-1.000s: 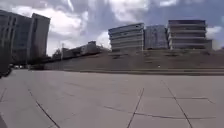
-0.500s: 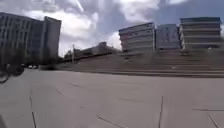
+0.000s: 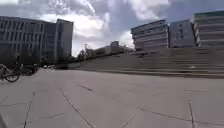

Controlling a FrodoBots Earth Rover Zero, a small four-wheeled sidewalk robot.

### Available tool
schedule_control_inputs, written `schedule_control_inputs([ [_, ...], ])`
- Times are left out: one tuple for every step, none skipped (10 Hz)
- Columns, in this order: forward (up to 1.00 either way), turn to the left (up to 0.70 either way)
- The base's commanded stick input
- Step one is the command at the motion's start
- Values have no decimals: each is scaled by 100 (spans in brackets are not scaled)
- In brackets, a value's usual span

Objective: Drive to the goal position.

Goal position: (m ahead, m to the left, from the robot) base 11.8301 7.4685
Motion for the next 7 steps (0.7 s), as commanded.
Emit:
schedule_control_inputs([
  [100,0],
  [100,0],
  [100,0],
  [100,0],
  [100,0],
  [100,0],
  [100,0],
])
